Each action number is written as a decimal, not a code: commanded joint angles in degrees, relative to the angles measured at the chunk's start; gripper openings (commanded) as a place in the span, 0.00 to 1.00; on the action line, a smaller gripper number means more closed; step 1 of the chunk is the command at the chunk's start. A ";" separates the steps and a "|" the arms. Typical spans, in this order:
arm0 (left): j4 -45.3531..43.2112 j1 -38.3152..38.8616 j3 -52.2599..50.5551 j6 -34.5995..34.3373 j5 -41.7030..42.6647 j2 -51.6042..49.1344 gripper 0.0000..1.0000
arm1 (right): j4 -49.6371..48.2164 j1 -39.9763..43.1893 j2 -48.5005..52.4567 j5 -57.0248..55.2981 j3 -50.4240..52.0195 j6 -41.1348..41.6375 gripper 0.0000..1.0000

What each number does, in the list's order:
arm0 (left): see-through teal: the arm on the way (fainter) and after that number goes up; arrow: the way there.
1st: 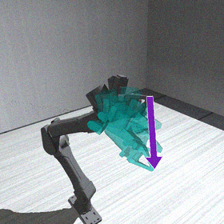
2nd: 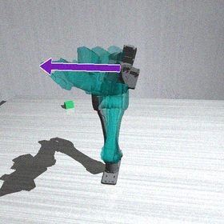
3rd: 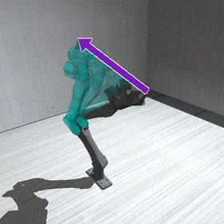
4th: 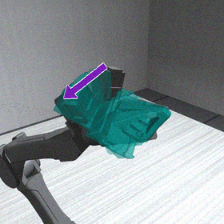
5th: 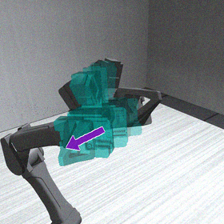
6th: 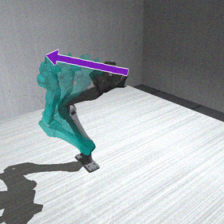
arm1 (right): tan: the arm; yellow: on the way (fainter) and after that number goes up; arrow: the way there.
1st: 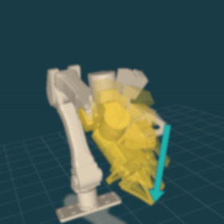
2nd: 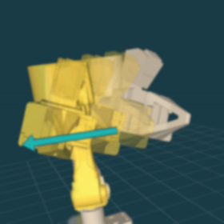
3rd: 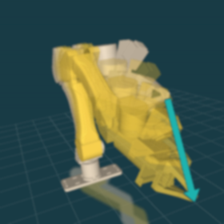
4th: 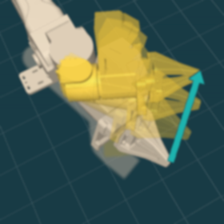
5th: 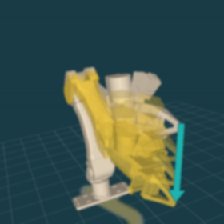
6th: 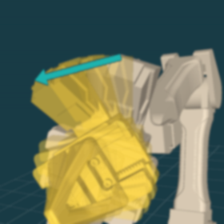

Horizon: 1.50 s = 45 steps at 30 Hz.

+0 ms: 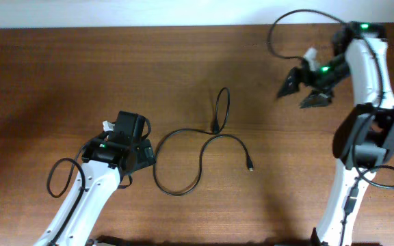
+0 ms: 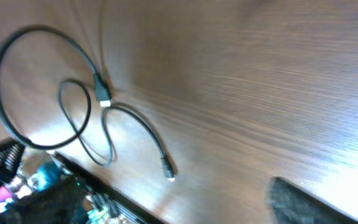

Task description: Untangle cables

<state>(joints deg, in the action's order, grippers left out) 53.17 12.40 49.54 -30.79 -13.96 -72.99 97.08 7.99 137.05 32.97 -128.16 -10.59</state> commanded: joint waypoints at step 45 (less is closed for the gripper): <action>0.07 -0.20 0.02 0.90 -0.22 -0.07 0.99 | -33.90 -2.54 -29.03 -34.47 -5.73 33.14 0.04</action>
<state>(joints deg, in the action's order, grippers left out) 53.28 12.40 49.54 -30.79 -13.96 -72.99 64.55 -0.93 109.06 3.53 -129.51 23.09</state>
